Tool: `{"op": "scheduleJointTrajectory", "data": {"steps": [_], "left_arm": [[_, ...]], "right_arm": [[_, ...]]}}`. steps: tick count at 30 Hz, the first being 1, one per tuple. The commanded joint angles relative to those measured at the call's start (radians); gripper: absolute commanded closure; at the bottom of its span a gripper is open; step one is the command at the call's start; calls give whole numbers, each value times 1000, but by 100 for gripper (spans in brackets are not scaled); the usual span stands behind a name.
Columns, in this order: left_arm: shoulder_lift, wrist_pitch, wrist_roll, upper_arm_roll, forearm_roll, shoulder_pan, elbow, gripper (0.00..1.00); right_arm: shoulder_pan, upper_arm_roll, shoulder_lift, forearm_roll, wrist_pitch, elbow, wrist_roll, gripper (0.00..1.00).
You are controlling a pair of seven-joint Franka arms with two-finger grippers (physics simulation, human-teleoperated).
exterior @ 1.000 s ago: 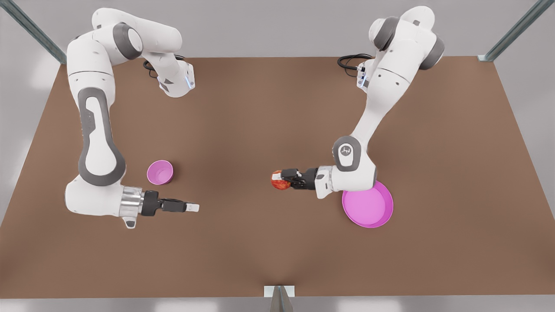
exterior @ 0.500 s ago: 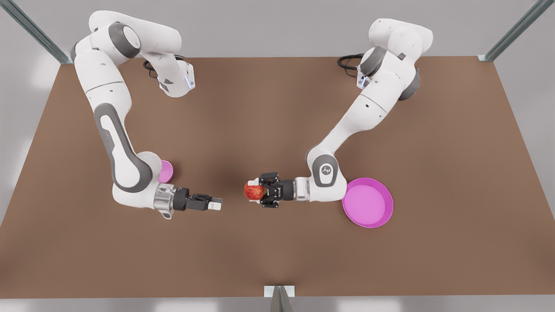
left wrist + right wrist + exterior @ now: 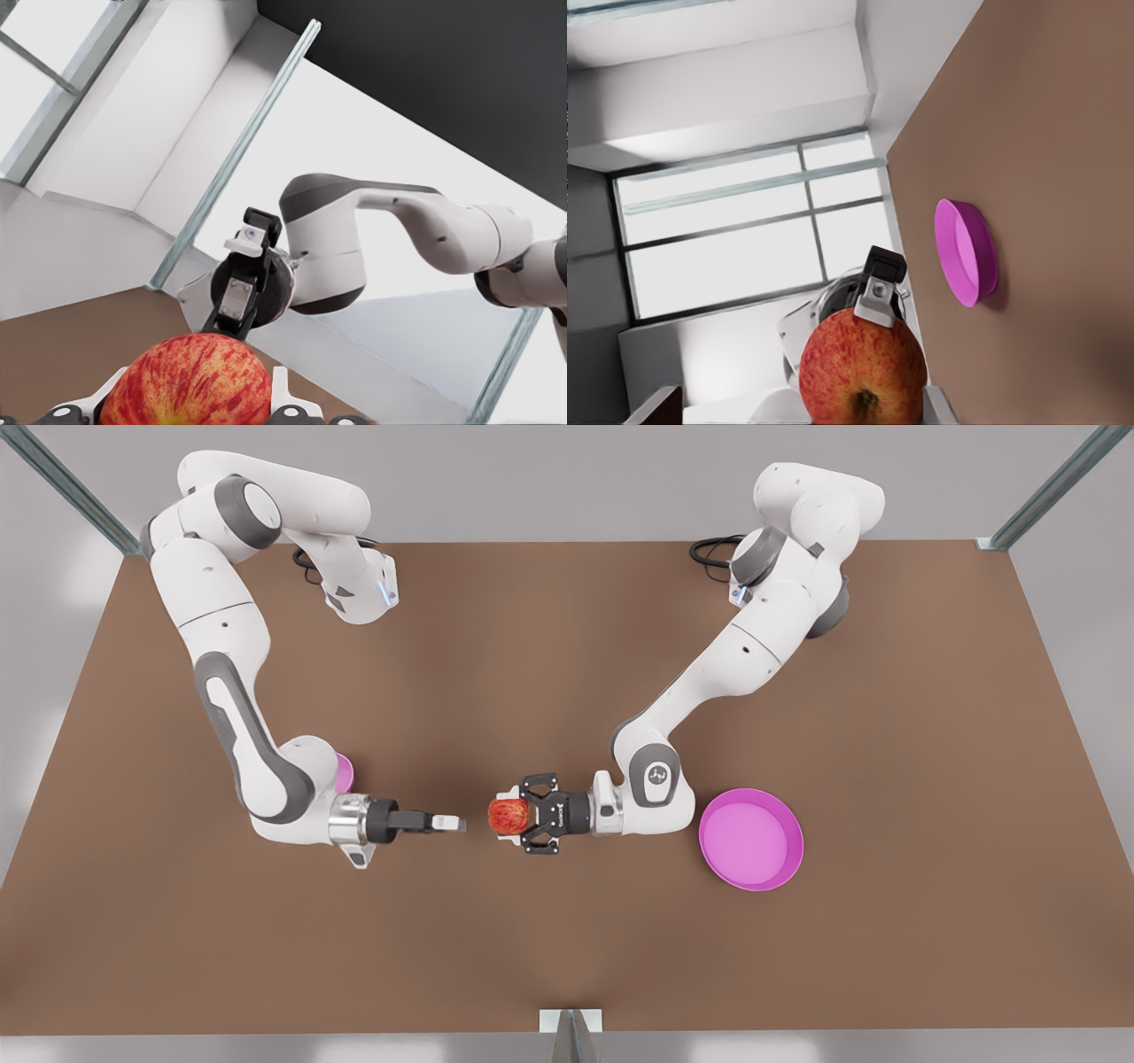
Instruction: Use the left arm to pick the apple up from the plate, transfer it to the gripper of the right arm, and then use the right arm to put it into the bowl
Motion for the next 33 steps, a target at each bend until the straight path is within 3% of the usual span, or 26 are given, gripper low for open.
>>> {"op": "scheduleJointTrajectory", "data": {"steps": [1,8,33], "left_arm": [[1,2,358,-7,-3,0,1,21],[7,2,360,-7,-5,0,1,21],[7,1,358,-7,-5,0,1,24]], "right_arm": [[8,4,0,6,-28,3,-334,0],[76,1,32,8,85,32,-337,0],[136,2,70,83,139,48,-386,0]]}}
